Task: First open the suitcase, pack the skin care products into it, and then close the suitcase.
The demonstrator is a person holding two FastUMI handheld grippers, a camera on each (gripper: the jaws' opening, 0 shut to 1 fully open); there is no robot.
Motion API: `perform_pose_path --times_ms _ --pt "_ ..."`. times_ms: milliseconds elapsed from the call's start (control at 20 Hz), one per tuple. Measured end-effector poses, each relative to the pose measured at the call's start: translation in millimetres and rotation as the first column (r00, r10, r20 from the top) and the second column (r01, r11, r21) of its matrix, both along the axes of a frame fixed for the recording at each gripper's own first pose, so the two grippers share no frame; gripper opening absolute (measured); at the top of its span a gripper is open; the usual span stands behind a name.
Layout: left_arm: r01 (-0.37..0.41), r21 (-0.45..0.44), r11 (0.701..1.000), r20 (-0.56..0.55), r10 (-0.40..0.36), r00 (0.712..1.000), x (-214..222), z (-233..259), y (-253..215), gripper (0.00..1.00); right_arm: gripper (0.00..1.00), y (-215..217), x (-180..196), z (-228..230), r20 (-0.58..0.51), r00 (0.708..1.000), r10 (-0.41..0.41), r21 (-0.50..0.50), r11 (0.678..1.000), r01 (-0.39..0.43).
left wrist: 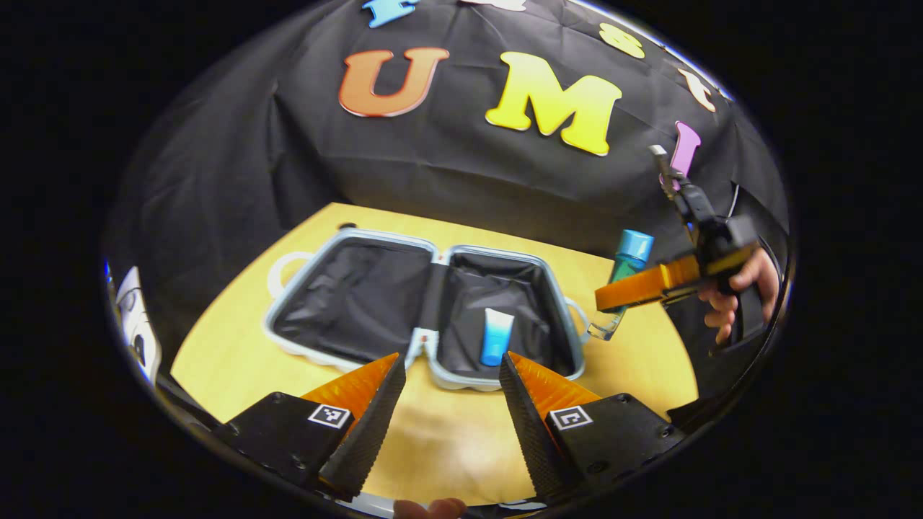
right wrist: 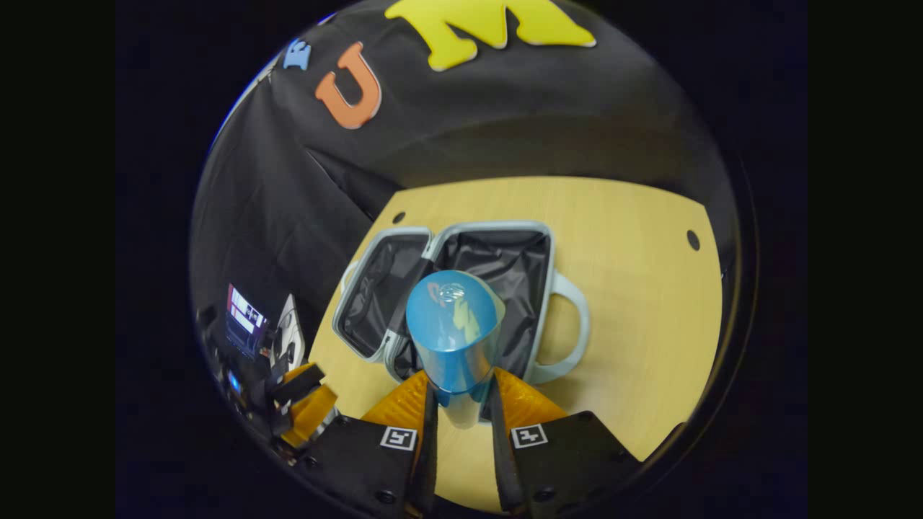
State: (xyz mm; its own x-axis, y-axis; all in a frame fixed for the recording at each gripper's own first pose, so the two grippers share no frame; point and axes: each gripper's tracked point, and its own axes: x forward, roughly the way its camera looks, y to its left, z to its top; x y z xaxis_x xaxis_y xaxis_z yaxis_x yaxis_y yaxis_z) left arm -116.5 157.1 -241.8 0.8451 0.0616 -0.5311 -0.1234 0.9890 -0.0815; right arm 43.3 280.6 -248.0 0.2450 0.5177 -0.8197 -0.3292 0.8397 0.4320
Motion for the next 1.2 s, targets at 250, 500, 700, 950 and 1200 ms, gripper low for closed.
perform_pose_path --times_ms 250,500,700,950,1200 --pt "-0.082 -0.064 0.995 0.054 0.085 0.995 -57.1 10.6 21.3 0.85 0.31 27.6 10.5 -65.2 -0.193 0.979 -0.06 -0.169 0.985 0.027" --pt "-0.115 -0.145 0.983 0.078 0.127 0.989 -90.7 12.0 39.6 0.85 0.28 32.4 19.0 -112.0 -0.274 0.949 -0.159 -0.318 0.946 0.067" --pt "-0.151 -0.136 0.979 0.067 0.161 0.985 -104.7 11.0 55.9 0.85 0.31 29.4 29.8 -137.5 -0.288 0.917 -0.275 -0.374 0.914 0.157" --pt "-0.159 -0.171 0.972 0.069 0.173 0.983 -103.4 14.9 59.1 0.85 0.31 28.4 21.6 -153.9 -0.304 0.903 -0.304 -0.423 0.892 0.158" --pt "-0.148 -0.168 0.975 0.074 0.162 0.984 -102.2 17.8 60.3 0.84 0.36 28.7 21.4 -152.7 -0.285 0.903 -0.32 -0.412 0.892 0.186"
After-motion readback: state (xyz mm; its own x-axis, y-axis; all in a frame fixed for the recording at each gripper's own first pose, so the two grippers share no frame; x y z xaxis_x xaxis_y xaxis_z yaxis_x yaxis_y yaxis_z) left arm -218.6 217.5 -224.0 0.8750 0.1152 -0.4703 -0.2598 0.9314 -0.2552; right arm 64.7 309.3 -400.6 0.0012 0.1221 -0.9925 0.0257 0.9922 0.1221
